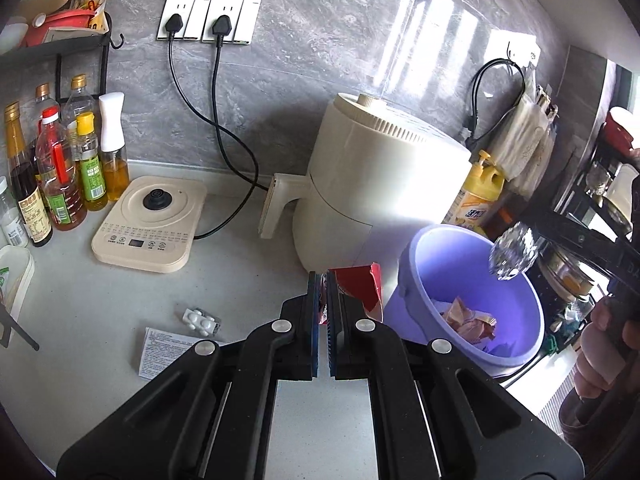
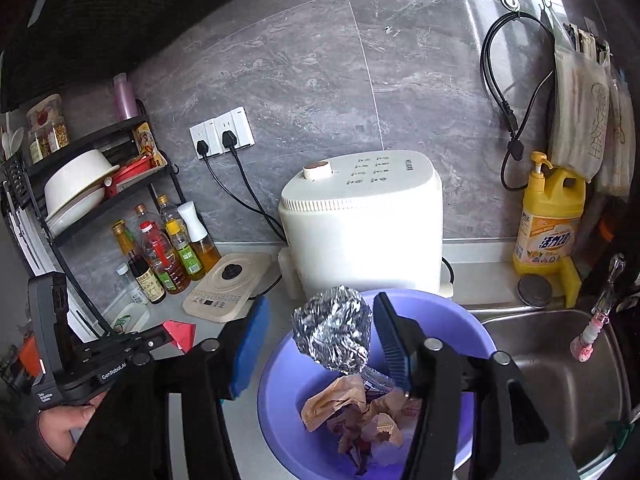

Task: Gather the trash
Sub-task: 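Carry the red packet and foil ball over the purple bucket and open both grippers, then move both open grippers back to the medicine box and blister pack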

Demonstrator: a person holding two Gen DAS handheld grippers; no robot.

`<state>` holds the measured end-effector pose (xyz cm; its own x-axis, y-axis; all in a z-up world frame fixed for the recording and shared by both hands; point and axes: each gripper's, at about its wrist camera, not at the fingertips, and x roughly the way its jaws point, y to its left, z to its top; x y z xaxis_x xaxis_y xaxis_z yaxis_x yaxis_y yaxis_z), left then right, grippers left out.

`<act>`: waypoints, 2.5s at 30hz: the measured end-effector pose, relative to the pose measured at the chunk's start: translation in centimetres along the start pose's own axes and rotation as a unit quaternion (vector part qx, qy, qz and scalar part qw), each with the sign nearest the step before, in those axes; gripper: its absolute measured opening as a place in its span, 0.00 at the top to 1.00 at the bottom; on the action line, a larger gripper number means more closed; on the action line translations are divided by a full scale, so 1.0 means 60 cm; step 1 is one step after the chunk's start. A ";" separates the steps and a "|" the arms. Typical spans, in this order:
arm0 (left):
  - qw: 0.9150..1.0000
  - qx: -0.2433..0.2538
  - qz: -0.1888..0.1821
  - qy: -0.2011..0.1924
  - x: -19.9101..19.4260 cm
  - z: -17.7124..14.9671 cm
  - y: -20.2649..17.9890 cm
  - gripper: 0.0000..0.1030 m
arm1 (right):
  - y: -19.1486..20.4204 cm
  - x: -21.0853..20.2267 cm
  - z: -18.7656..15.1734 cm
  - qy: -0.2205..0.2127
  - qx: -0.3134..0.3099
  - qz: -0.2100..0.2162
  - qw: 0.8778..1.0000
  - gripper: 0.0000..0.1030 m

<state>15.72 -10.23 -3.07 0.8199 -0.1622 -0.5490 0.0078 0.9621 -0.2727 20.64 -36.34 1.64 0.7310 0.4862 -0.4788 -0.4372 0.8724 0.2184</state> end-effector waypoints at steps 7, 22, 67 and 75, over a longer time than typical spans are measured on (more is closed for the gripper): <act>0.999 0.020 -0.024 -0.020 0.010 0.014 -0.070 0.96 | -0.059 -0.054 -0.018 -0.024 0.010 -0.029 0.999 0.11; 0.993 0.089 -0.082 -0.012 0.067 0.041 -0.227 0.96 | -0.181 -0.155 -0.071 -0.048 0.068 -0.090 0.992 0.10; 0.991 -0.053 0.117 -0.030 -0.083 0.004 0.171 0.07 | 0.137 0.061 -0.056 0.038 -0.030 0.077 0.996 0.10; 0.987 -0.073 0.143 -0.021 -0.116 -0.031 0.265 0.07 | 0.245 0.139 -0.081 0.087 -0.089 0.120 0.985 0.11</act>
<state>9.07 5.78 -5.01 0.8001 0.1237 -0.5870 -0.3075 0.9247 -0.2243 17.77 -19.73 -3.25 0.5014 0.6477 -0.5736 -0.6825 0.7036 0.1979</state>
